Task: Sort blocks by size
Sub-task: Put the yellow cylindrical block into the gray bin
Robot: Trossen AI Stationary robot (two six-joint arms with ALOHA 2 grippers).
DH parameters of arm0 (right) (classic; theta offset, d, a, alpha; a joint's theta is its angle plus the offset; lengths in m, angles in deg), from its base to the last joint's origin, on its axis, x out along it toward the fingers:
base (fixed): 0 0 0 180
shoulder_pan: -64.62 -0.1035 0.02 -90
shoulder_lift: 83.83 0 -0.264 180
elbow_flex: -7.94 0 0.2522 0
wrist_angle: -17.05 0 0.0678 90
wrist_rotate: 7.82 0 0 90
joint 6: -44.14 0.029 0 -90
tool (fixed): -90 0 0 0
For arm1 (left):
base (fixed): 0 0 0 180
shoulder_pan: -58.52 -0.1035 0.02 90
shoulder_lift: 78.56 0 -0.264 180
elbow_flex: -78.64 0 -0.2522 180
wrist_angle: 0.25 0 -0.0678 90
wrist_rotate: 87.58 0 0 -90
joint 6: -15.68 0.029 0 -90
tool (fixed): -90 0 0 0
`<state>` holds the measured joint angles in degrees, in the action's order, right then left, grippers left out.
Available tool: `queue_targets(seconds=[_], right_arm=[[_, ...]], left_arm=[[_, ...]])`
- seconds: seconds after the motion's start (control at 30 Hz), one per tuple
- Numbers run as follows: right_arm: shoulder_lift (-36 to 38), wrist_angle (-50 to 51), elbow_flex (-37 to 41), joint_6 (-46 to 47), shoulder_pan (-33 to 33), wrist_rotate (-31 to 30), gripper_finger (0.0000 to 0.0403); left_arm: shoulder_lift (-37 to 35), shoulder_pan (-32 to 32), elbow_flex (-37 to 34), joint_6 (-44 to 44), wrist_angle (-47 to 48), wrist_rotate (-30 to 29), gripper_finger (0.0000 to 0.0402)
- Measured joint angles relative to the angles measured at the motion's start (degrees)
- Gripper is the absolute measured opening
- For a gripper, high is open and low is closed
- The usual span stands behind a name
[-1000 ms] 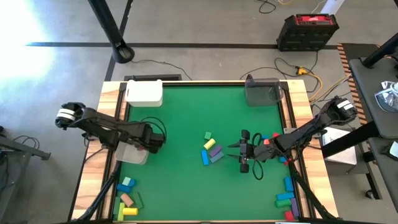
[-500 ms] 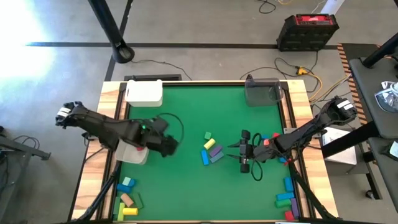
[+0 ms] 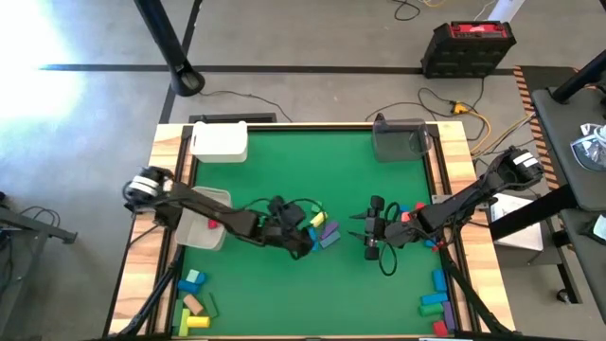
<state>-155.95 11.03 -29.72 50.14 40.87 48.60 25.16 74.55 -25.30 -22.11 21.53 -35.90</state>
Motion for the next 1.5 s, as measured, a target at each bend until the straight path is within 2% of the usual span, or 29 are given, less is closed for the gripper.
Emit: queue_targets(seconds=[0.13,0.3,0.5,0.73,0.87,1.07,1.13,1.23,1.33,1.5], right_arm=[[0.0,0.0,0.0,-0.2,0.0,0.0,0.0223],[0.0,0.0,0.0,-0.6,0.0,0.0,0.0235],[0.0,0.0,0.0,-0.6,0.0,0.0,0.0248],[0.0,0.0,0.0,-0.5,0.0,0.0,0.0259],[0.0,-0.2,0.0,-0.5,0.0,0.0,0.026],[0.0,-0.2,0.0,-0.5,0.0,0.0,0.0247],[0.0,-0.2,0.0,-0.5,0.0,0.1,0.0242],[0.0,0.2,0.0,-0.5,0.0,0.2,0.0236],[0.0,0.8,0.0,-0.4,0.0,0.5,0.0231],[0.0,1.7,0.0,0.5,0.0,0.6,0.0228]], left_arm=[[4.5,-1.3,2.3,2.2,0.2,-2.6,0.0244],[7.9,-2.9,3.9,3.3,-1.6,-2.7,0.0253],[12.1,-3.8,4.2,4.3,-5.6,1.9,0.0254],[14.8,-3.9,4.2,4.0,-6.2,2.8,0.0246],[15.6,-3.9,4.3,3.8,-6.7,2.7,0.0218],[15.3,-3.9,4.3,4.6,-5.8,2.7,0.0122],[14.7,-3.9,4.5,5.8,-4.5,2.8,0.0111],[12.7,-3.8,5.6,6.4,-0.7,3.7,0.0111],[8.5,-3.1,9.4,5.2,7.6,4.5,0.0111],[1.5,-0.3,17.7,3.7,31.0,4.5,0.0111]])
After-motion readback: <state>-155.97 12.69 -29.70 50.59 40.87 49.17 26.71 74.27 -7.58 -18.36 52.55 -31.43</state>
